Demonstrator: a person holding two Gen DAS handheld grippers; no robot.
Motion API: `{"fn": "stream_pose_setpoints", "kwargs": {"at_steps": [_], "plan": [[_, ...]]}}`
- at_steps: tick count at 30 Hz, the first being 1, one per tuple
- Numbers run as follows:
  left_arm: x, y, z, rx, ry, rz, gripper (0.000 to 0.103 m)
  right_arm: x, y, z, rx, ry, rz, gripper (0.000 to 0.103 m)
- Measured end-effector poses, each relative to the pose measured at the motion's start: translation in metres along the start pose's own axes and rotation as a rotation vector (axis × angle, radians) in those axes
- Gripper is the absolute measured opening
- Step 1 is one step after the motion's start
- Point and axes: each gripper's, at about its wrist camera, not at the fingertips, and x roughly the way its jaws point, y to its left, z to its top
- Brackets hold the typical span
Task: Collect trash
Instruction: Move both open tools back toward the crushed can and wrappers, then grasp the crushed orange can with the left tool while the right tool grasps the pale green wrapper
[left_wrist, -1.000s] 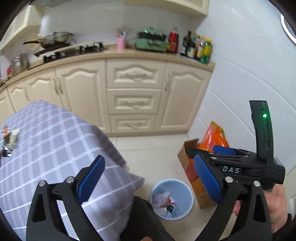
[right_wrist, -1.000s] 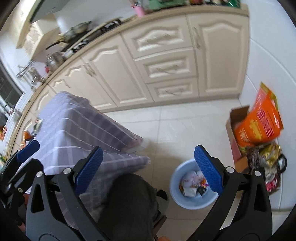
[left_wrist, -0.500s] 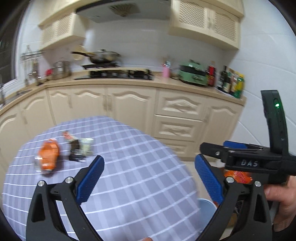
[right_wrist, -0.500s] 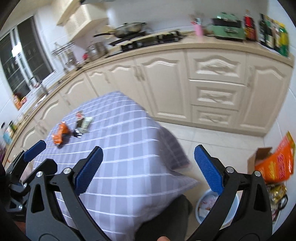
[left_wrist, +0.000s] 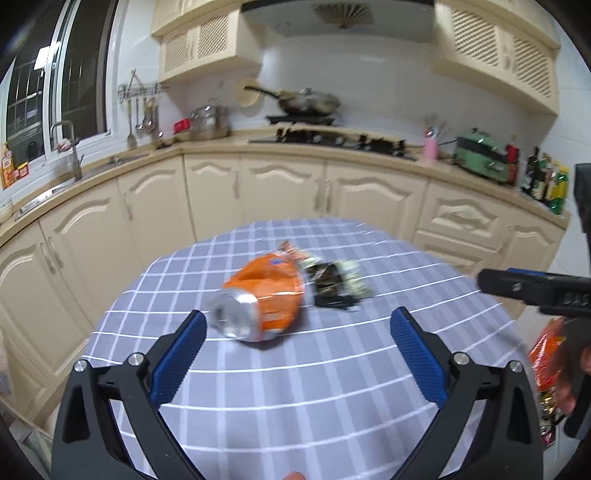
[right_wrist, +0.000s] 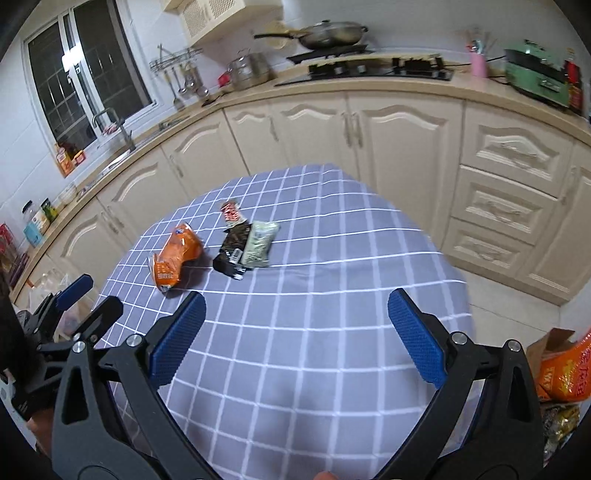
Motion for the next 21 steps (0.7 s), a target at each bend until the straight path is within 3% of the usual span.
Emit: {"fn": "stream_pose_setpoints", "kwargs": {"at_steps": [6,12,14,17,19,20,21], "plan": [[0.049,0.029,0.000,0.032,0.086,0.028,0.098,0.047,0.011,0.008,0.001,0.062,0.001,0.097],[0.096,0.026,0.005,0.105,0.177,0.026,0.098,0.086,0.012,0.019,0.020,0.106,-0.008,0.097],[0.106,0.021,0.008,0.150,0.188,0.060,0.098,0.095,0.010,0.022,0.031,0.112,-0.007,0.097],[0.126,0.011,0.010,0.260,0.215,0.181,0.098,0.107,0.009,0.025,0.045,0.121,-0.005,0.097],[0.132,0.003,0.010,0.325,0.217,0.198,0.097,0.115,0.011,0.028,0.043,0.124,-0.003,0.097],[0.134,0.000,0.009,0.343,0.219,0.198,0.096,0.117,0.012,0.029,0.038,0.124,-0.004,0.097],[0.135,-0.002,0.009,0.353,0.221,0.191,0.079,0.122,0.016,0.030,0.027,0.125,-0.011,0.097]]}}
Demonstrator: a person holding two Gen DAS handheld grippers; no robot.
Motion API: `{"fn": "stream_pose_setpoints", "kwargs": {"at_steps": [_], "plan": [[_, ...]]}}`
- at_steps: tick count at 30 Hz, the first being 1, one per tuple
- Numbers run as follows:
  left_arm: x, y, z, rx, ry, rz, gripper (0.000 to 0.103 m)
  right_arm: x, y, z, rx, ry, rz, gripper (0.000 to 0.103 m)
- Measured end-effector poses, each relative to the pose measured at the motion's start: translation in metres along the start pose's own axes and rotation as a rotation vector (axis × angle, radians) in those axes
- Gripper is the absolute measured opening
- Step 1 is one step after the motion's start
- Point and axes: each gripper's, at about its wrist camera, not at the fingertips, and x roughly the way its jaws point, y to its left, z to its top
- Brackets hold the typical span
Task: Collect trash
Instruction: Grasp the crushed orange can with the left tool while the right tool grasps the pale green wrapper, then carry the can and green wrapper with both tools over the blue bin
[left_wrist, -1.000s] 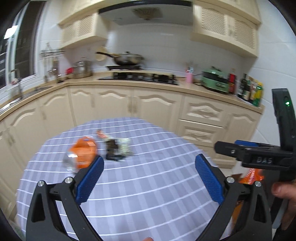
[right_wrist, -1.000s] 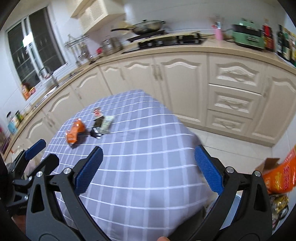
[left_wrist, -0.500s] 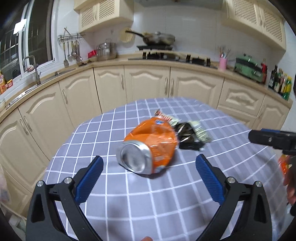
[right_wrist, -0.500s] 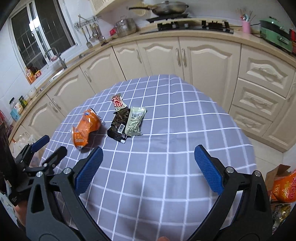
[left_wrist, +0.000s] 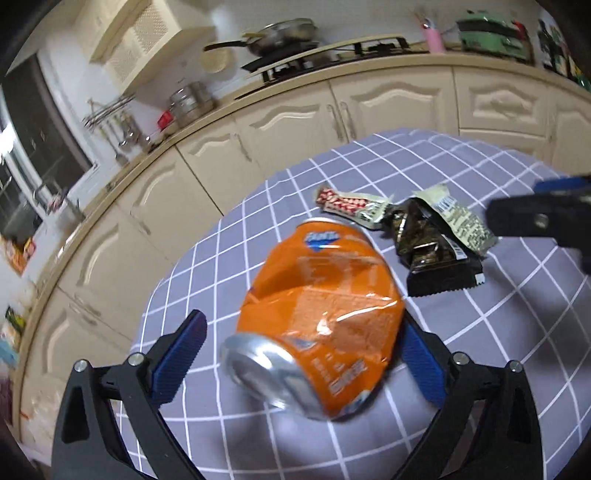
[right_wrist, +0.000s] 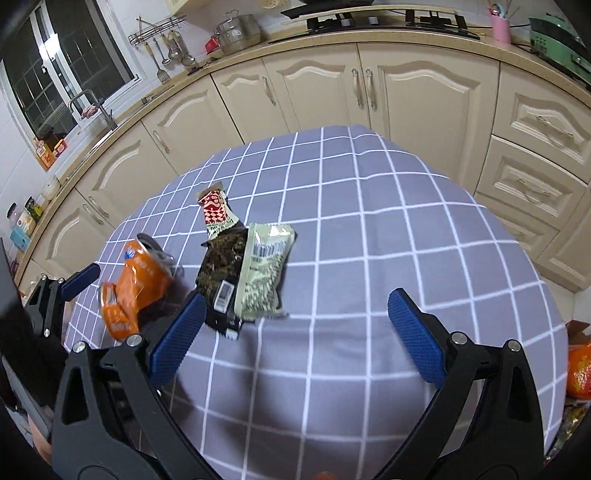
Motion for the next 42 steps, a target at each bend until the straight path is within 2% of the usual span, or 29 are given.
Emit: {"fn": "stream_pose_setpoints", "kwargs": {"at_steps": [2,4,6,7,10,11,12,13,14,17,24,27,29,30,32,35,42], "plan": [[-0.001,0.003,0.001,-0.019,0.000,-0.020,0.077,0.007,0.004,0.003,-0.016,0.004,-0.010,0.097],[-0.002,0.016,0.000,-0.080,-0.013,-0.060,0.072,0.014,0.011,0.006,-0.039,0.006,-0.026,0.094],[-0.007,0.027,-0.003,-0.129,-0.035,-0.078,0.067,0.022,0.016,0.007,-0.064,0.023,-0.059,0.075],[-0.009,0.030,-0.004,-0.145,-0.046,-0.081,0.065,0.024,0.018,0.007,-0.081,0.015,-0.081,0.073],[-0.016,0.039,-0.006,-0.184,-0.079,-0.091,0.059,0.028,0.024,0.008,-0.129,0.010,-0.133,0.051],[-0.019,0.041,-0.007,-0.195,-0.087,-0.093,0.057,0.029,0.025,0.006,-0.157,0.004,-0.169,0.039],[-0.023,0.045,-0.008,-0.214,-0.101,-0.095,0.052,0.028,0.026,0.005,-0.174,0.001,-0.181,0.034],[-0.028,0.048,-0.010,-0.233,-0.115,-0.097,0.040,0.028,0.026,0.004,-0.183,0.004,-0.176,0.033],[-0.033,0.052,-0.010,-0.251,-0.131,-0.107,0.035,0.027,0.026,0.003,-0.190,0.007,-0.170,0.029],[-0.038,0.066,-0.014,-0.318,-0.147,-0.132,0.032,0.023,0.021,0.001,-0.191,0.006,-0.161,0.022],[-0.053,0.093,-0.038,-0.459,-0.175,-0.186,0.025,0.000,0.009,-0.011,-0.129,-0.027,-0.097,0.016],[-0.061,0.108,-0.053,-0.538,-0.184,-0.218,0.009,-0.017,0.003,-0.020,-0.112,-0.048,-0.069,0.015],[-0.062,0.114,-0.062,-0.593,-0.182,-0.290,0.008,-0.025,0.000,-0.024,-0.109,-0.053,-0.056,0.015],[-0.062,0.114,-0.066,-0.606,-0.176,-0.298,0.008,-0.030,-0.001,-0.027,-0.107,-0.057,-0.050,0.015],[-0.063,0.110,-0.072,-0.604,-0.167,-0.284,0.008,-0.038,-0.002,-0.033,-0.107,-0.063,-0.041,0.015],[-0.073,0.102,-0.082,-0.622,-0.176,-0.306,0.008,-0.057,-0.006,-0.043,-0.101,-0.084,-0.019,0.015],[-0.132,0.073,-0.080,-0.589,-0.265,-0.317,0.008,-0.118,-0.012,-0.063,-0.107,-0.161,0.012,0.015]]}}
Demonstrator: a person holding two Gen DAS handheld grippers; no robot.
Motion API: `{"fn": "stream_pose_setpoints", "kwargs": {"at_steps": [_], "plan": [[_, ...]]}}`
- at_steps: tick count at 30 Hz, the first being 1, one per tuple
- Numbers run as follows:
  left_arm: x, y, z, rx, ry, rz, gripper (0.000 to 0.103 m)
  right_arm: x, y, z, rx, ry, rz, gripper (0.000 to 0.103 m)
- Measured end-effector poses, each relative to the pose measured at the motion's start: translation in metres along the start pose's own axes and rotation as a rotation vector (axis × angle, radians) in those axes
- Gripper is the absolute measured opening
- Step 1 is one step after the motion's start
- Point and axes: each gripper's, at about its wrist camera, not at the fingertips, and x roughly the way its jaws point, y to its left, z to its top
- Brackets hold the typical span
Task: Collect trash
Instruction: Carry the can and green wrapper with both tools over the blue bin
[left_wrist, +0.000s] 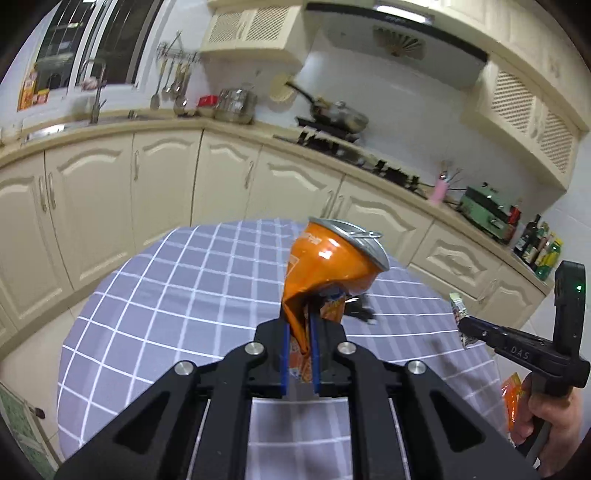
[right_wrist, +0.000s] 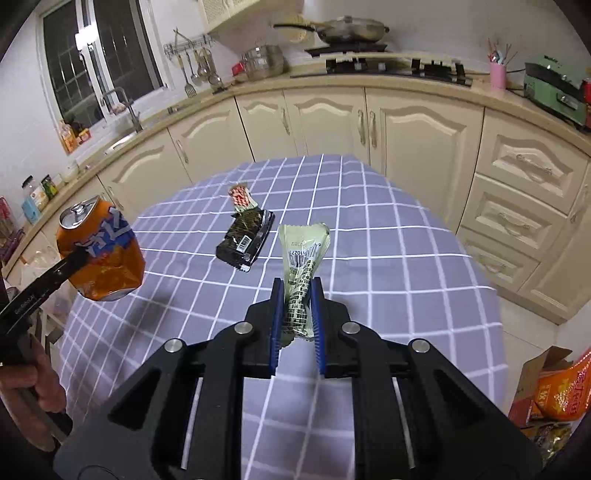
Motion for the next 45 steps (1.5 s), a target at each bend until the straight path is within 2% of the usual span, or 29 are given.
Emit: {"fn": "stream_pose_setpoints", "kwargs": {"at_steps": [7,13,20,24,30,35,45], "plan": [[-0.034,-0.066,0.000,0.048,-0.051,-0.073,0.008,-0.066,-0.020,-0.006,0.017,-0.082,0.017,0.015],[-0.048,-0.129,-0.005,0.092,-0.059,-0.160,0.008,-0.126,-0.063,-0.020,0.078,-0.152,-0.007,0.015],[-0.050,-0.212,-0.026,0.176,-0.022,-0.273,0.008,-0.183,-0.131,-0.052,0.180,-0.188,-0.129,0.015],[-0.043,-0.262,-0.050,0.232,0.031,-0.336,0.008,-0.203,-0.173,-0.078,0.252,-0.179,-0.191,0.015],[-0.015,-0.321,-0.099,0.317,0.146,-0.408,0.008,-0.208,-0.229,-0.124,0.361,-0.120,-0.268,0.015],[0.018,-0.357,-0.138,0.373,0.249,-0.437,0.008,-0.199,-0.263,-0.158,0.442,-0.068,-0.288,0.015],[0.091,-0.411,-0.220,0.481,0.464,-0.434,0.008,-0.149,-0.323,-0.219,0.614,0.070,-0.257,0.015]]}}
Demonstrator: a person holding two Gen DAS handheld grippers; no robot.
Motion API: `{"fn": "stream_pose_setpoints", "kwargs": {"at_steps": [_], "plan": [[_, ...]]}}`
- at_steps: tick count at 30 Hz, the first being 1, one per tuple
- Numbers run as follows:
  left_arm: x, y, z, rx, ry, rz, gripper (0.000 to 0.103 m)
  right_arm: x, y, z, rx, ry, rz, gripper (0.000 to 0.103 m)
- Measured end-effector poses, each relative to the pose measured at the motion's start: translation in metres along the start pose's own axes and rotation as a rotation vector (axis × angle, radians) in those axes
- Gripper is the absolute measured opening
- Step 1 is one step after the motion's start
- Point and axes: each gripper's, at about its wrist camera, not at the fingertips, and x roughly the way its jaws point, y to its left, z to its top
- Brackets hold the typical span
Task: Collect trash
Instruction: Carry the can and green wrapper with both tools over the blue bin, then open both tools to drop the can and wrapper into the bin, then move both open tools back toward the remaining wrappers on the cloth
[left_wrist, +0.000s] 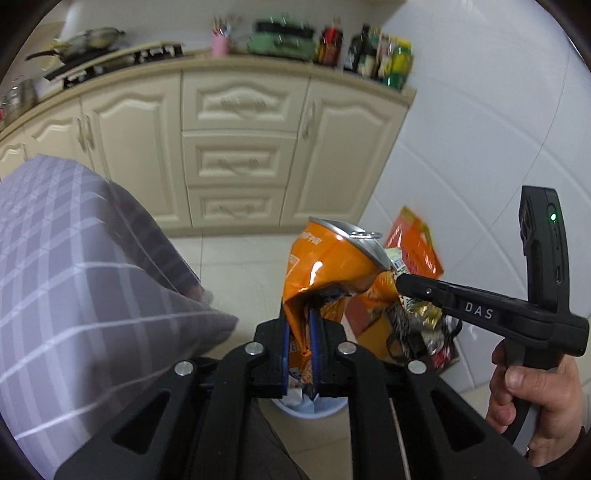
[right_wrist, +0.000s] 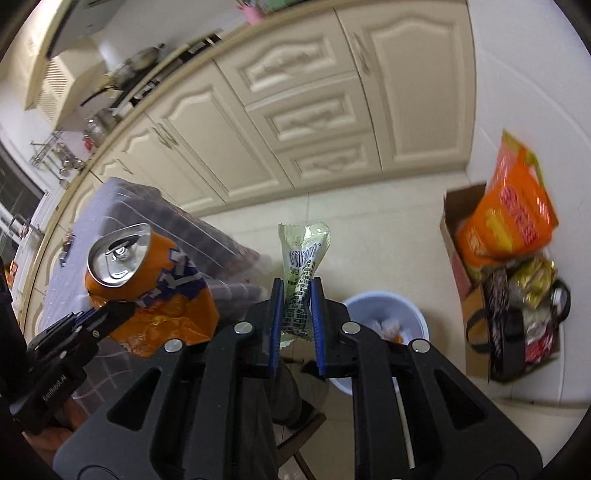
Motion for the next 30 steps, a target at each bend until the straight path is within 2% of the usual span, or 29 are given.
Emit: {"fn": "stream_pose_setpoints", "kwargs": {"at_steps": [11,15,16,17,18,19,21,22,23,24,30], "plan": [[0.115,-0.013,-0.019,0.011,0.247,-0.009,0.008,0.058,-0.063,-0.020,0.163,0.127,0.014,0.015],[0.148,-0.017,-0.026,0.034,0.329,-0.022,0.012,0.073,-0.078,-0.027,0.208,0.145,0.020,0.022],[0.153,-0.017,-0.028,0.035,0.348,-0.021,0.026,0.077,-0.081,-0.029,0.221,0.155,0.022,0.024],[0.159,-0.015,-0.029,0.032,0.361,-0.014,0.038,0.079,-0.085,-0.031,0.236,0.161,0.016,0.045],[0.160,-0.015,-0.029,0.028,0.362,-0.002,0.064,0.079,-0.089,-0.033,0.253,0.155,0.001,0.078],[0.161,-0.014,-0.030,0.025,0.356,0.007,0.083,0.077,-0.092,-0.035,0.263,0.143,-0.004,0.083],[0.153,-0.014,-0.030,0.036,0.318,0.008,0.085,0.074,-0.095,-0.037,0.273,0.138,0.004,0.085],[0.149,-0.015,-0.030,0.045,0.310,0.009,0.087,0.073,-0.095,-0.037,0.275,0.138,-0.004,0.088],[0.146,-0.016,-0.029,0.051,0.305,0.014,0.088,0.073,-0.094,-0.037,0.274,0.135,-0.014,0.096],[0.142,-0.016,-0.028,0.055,0.296,0.019,0.089,0.071,-0.093,-0.037,0.272,0.131,-0.026,0.097],[0.128,-0.017,-0.019,0.065,0.258,0.045,0.092,0.062,-0.084,-0.032,0.278,0.109,-0.030,0.097]]}}
